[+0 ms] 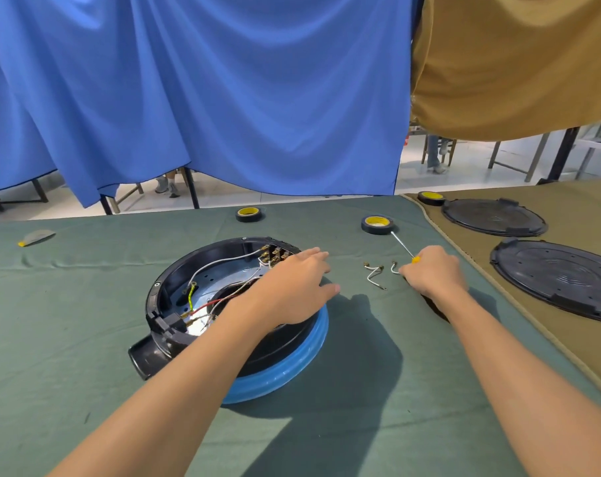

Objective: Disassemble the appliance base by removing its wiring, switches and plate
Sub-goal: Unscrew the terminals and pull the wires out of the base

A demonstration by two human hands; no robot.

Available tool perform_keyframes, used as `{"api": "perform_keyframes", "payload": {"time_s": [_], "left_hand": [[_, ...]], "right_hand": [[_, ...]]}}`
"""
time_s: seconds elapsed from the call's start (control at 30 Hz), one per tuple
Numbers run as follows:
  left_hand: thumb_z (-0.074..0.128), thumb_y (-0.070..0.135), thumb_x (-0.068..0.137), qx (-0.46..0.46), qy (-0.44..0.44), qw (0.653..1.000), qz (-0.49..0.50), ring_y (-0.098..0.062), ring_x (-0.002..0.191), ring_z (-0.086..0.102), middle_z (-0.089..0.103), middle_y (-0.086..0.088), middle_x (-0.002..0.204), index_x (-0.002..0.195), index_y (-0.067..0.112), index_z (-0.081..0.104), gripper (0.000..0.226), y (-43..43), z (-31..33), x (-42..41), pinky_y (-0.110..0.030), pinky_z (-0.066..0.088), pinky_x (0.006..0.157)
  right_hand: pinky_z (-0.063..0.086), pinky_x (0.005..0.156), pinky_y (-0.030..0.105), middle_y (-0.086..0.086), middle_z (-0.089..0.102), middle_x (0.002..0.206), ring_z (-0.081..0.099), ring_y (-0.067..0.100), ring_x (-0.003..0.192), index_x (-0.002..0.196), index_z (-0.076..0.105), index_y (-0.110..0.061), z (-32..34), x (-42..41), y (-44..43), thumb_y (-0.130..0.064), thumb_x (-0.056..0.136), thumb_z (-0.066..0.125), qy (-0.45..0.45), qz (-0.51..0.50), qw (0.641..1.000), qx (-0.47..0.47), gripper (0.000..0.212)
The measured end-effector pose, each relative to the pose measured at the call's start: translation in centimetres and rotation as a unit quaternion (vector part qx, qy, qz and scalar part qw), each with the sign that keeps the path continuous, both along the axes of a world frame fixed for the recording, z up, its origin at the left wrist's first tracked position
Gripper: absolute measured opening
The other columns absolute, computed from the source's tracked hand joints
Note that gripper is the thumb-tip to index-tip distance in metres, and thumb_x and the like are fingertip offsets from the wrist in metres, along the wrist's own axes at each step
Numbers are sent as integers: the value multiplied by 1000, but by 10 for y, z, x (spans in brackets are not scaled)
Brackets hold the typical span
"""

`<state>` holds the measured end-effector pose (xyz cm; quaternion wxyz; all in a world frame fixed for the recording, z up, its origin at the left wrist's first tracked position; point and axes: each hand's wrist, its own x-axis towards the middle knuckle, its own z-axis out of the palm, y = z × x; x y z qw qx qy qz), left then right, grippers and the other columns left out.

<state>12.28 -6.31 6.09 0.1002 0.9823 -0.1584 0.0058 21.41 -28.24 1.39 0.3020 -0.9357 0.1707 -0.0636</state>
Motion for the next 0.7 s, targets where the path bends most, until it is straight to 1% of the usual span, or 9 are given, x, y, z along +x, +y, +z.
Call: {"api": "perform_keyframes", "payload": {"time_s": [0.17,0.23,0.33,0.4,0.47,0.53,0.57,0.63,0.7], "left_hand": [[38,16,103,-50,-1,999,3,-16,148,9,23,-10,159,128,3,58,34,-7,-5,1,-20,1,109],[36,10,102,-59,1,998,18,-18,148,8,23,-12,158,130,2,55,35,-12,-6,1,-26,5,114],[36,10,101,-60,10,998,27,-24,148,11,22,-13,158,135,2,46,36,-17,-3,0,-37,14,116],[38,19,102,-58,-6,998,28,-31,137,34,40,-12,147,134,6,47,36,-13,2,-3,-41,30,108],[42,34,99,-33,-82,995,47,-30,115,54,59,-7,126,124,13,55,35,5,12,-5,-39,43,90],[43,44,97,1,-145,987,71,-24,101,59,64,-2,112,112,16,60,36,35,21,-4,-37,45,83],[42,49,97,21,-148,985,85,-22,102,57,62,0,111,111,17,59,39,52,24,-2,-37,44,84],[36,58,95,74,-104,983,130,-23,114,52,57,0,118,119,20,55,49,88,22,2,-41,40,93],[28,66,93,89,-26,978,185,-28,129,43,48,-2,136,139,29,41,60,114,13,1,-47,34,103]], "right_hand": [[43,69,33,12,62,103,54,28,87,101,60,-13,12,-10,7,-37,91,59,-35,56,997,29,26],[47,71,35,11,66,95,60,27,88,103,63,-13,22,-17,17,-38,92,58,-56,115,990,52,27],[43,74,34,7,66,90,60,26,95,103,60,-19,37,-28,33,-41,92,57,-70,190,979,33,25],[43,71,32,6,66,93,62,22,91,104,59,-20,45,-36,42,-45,94,54,-68,231,971,14,27],[44,69,31,4,67,91,63,18,86,105,62,-21,51,-42,47,-43,95,52,-64,269,961,-13,26],[42,64,28,0,68,82,61,14,82,103,62,-22,57,-48,53,-40,97,51,-62,305,950,-31,22],[41,61,26,-2,67,77,60,11,77,100,62,-23,60,-52,57,-39,97,51,-65,319,945,-35,20],[43,60,25,-5,67,73,60,7,73,98,63,-24,63,-57,65,-39,97,51,-76,346,934,-48,19],[49,70,31,-6,67,77,63,13,79,99,65,-24,64,-62,74,-38,96,51,-83,364,925,-64,20]]}}
